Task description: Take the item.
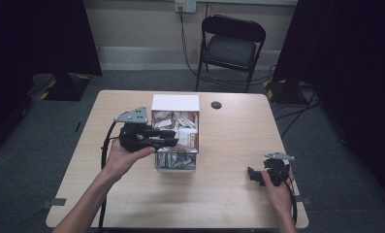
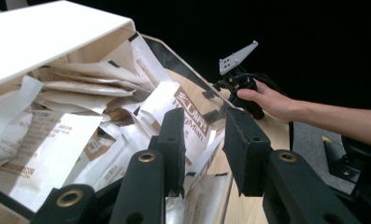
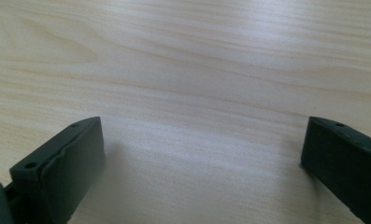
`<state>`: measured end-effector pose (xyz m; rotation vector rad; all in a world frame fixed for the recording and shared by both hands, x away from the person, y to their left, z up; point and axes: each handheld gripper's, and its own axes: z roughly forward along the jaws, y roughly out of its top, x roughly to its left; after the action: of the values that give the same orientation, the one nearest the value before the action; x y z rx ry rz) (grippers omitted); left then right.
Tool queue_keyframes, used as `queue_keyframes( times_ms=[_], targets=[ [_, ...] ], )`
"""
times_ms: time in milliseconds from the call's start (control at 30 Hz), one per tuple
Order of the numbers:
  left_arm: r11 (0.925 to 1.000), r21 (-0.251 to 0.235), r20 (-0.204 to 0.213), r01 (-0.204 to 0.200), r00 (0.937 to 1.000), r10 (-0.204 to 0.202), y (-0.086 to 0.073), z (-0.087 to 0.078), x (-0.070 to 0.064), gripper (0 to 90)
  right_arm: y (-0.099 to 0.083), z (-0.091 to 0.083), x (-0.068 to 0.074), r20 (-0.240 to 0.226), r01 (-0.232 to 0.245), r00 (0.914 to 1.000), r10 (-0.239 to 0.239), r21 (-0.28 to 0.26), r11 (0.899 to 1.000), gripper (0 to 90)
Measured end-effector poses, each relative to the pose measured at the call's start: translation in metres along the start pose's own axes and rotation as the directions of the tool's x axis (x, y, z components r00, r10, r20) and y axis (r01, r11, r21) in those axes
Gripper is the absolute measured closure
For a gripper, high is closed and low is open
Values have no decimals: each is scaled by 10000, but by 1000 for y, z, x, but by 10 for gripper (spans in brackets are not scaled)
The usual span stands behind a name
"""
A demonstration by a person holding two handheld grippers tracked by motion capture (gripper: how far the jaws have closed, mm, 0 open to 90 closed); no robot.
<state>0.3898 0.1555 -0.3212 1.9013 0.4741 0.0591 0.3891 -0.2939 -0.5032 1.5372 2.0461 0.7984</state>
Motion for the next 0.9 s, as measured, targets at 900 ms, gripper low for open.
queue_keyframes(
  times_ms=[900],
  targets=[
    [9986, 425, 64, -326, 9995, 323, -4, 16, -6, 879, 0, 0, 0, 2, 1, 10000, -1, -1, 10000, 0]
  ],
)
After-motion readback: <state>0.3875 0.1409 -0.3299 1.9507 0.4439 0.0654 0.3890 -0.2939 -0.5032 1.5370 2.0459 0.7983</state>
